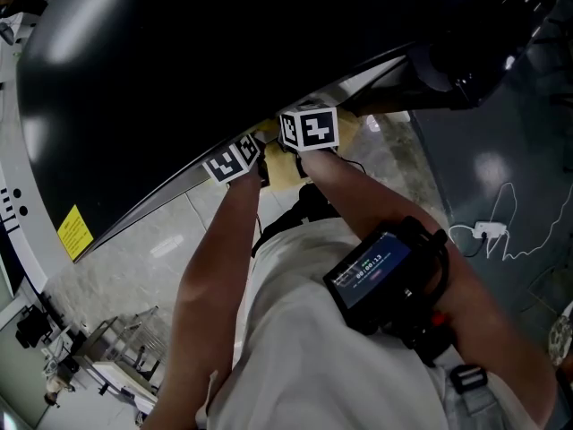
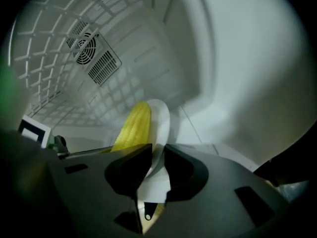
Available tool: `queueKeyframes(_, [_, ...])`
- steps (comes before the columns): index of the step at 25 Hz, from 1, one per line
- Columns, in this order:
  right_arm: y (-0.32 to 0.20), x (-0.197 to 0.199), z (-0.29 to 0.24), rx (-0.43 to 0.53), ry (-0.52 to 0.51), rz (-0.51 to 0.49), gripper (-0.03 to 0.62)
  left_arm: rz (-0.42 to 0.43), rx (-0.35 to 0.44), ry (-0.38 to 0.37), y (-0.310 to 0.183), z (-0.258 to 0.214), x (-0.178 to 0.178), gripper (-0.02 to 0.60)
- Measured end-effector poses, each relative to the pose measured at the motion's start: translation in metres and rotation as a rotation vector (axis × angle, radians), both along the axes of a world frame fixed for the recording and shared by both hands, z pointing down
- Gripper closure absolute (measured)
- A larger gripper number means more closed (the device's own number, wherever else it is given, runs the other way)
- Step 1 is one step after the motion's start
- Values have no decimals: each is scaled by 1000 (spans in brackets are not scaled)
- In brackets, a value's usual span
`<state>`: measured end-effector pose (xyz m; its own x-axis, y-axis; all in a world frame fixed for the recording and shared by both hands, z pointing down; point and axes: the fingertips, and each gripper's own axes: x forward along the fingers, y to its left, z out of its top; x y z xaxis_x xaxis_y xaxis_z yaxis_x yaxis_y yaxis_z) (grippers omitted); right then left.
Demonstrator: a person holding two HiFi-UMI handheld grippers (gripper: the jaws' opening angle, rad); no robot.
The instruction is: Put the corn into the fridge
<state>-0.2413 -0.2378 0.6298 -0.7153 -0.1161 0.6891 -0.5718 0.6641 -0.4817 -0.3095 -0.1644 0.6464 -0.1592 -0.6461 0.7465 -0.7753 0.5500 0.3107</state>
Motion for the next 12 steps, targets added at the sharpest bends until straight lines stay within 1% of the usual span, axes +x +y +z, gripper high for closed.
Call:
queueKeyframes(4, [9, -1, 4, -64, 17, 1, 534, 18, -10, -18, 0, -2, -3, 516])
queueKeyframes(6, [9, -1, 6, -80, 21, 8, 534, 28, -12, -35, 0, -6, -5, 514])
queueKeyframes(10, [-1, -3, -5, -21, -12, 30, 528, 38, 12, -100, -6, -19, -11, 508])
queueKeyframes(12, [-3, -4, -6, -7, -29, 38, 525, 38, 30, -129, -8, -26, -13, 508])
